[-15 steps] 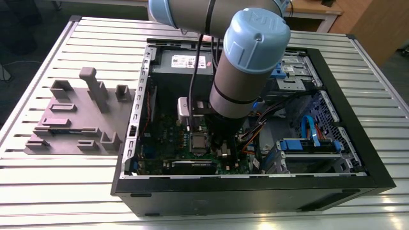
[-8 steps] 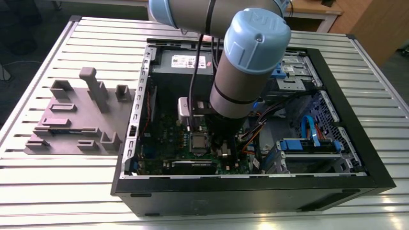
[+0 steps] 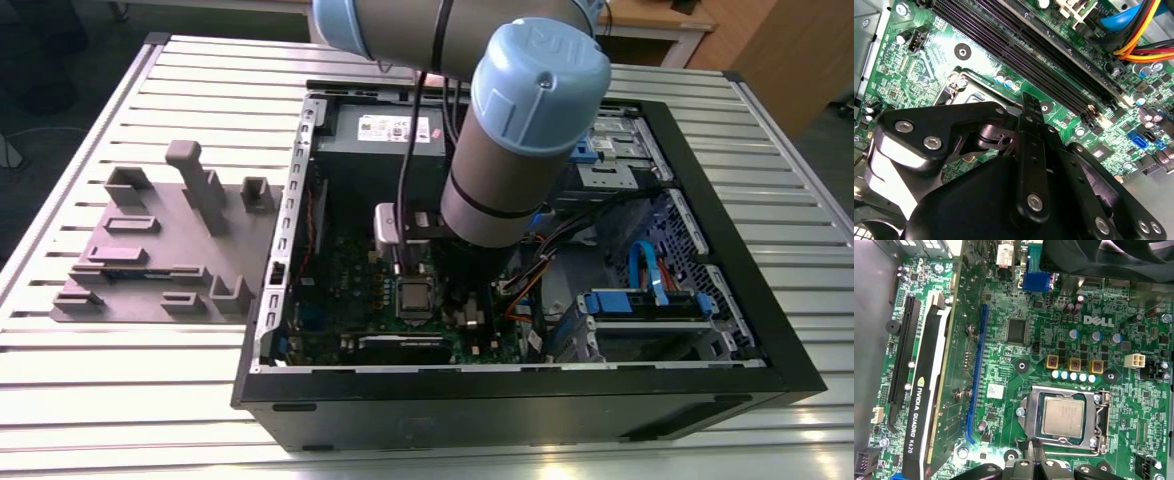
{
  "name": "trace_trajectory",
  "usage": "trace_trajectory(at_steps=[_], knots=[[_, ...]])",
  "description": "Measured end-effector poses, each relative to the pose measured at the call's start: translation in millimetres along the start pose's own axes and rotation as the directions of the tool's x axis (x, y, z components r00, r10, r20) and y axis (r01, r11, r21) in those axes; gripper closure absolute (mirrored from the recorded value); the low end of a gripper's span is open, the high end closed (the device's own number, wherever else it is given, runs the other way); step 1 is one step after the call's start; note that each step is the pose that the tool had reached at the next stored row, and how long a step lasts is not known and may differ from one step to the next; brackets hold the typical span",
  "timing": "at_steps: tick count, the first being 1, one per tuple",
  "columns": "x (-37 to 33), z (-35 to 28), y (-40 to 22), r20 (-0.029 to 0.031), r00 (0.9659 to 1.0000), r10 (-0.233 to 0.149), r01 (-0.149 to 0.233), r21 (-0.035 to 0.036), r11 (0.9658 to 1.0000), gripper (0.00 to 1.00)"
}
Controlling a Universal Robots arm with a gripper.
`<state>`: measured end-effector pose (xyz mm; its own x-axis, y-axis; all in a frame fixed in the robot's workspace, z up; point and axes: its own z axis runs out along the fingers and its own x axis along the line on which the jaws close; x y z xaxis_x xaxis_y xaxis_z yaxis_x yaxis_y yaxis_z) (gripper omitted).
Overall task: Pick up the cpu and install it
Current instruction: 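Install the first cpu locking lever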
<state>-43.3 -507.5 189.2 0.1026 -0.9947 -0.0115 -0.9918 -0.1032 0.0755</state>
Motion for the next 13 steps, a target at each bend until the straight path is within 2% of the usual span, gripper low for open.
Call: trace_trajectory(at_steps=[7,13], knots=[[0.1,0.0,-2.0,0.0022,1.0,0.0,0.0,0.0005,1.0,0.9],[0.1,0.0,-1.6,0.0017,1.0,0.0,0.0,0.0003,1.0,0.9]])
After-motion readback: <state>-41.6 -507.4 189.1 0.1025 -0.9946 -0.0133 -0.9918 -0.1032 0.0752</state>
